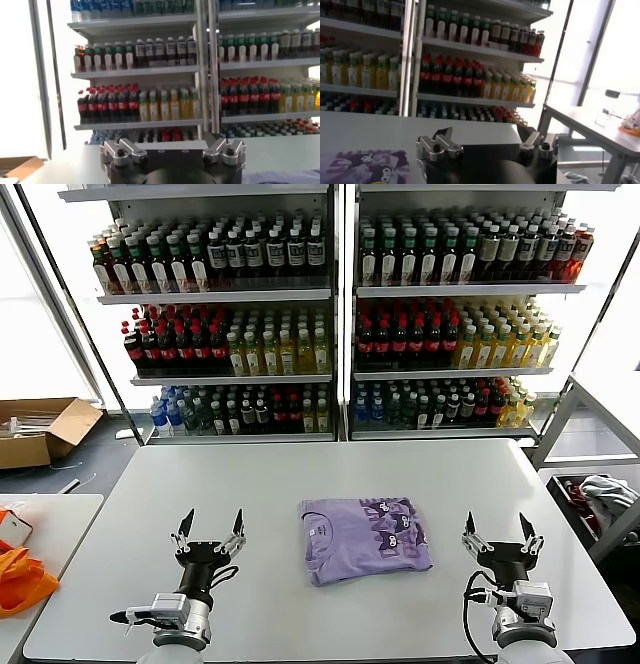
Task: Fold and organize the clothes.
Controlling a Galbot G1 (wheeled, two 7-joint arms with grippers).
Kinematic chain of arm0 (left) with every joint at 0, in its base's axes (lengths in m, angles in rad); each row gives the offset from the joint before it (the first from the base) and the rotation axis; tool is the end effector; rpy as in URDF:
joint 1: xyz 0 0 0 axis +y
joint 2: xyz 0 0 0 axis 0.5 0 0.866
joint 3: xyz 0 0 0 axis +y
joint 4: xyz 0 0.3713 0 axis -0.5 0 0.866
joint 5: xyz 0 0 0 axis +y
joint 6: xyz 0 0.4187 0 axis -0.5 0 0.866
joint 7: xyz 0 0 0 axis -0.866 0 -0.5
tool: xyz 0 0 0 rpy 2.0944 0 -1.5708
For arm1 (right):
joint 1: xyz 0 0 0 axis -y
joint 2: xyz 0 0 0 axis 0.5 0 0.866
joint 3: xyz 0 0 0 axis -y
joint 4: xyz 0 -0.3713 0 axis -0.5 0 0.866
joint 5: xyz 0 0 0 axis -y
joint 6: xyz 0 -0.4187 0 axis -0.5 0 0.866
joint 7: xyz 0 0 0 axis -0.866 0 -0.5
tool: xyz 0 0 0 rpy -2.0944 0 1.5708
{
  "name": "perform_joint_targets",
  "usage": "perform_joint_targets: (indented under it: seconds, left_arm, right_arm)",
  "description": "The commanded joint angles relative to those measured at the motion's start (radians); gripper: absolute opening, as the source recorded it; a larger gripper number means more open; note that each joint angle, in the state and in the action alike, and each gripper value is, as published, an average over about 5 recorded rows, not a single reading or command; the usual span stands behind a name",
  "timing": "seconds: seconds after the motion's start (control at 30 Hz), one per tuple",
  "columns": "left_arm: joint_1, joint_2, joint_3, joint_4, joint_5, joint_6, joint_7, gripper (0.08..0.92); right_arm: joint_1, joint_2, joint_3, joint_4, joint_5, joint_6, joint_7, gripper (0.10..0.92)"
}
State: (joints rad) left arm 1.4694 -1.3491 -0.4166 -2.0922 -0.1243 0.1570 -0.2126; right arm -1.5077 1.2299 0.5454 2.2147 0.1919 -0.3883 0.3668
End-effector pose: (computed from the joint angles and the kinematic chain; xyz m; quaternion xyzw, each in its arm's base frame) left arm 0.2607 -0.0020 -0.3005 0.0073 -0.9989 -0.0246 0.0385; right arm 0.2508 -0.0470 -0.2479 -0.1056 -0.9859 0.0900 0.0939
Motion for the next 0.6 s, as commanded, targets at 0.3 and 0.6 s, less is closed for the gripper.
perform_joint_targets:
  seconds: [0.3,0.6]
  left_arm:
    - [0.003,0.000,-0.011,0.004,0.005,-0.024,0.009,0.823]
    - [0.026,0.000,-0.015,-0.012,0.073,-0.011,0.058,0.823]
  right_arm:
    - [-0.014,0.015,0.010,-0.005,-0.019,0.014,0.001,0.823]
    - [-0.019,0.013,0.001,-0.002,-0.022,0.015,0.000,0.823]
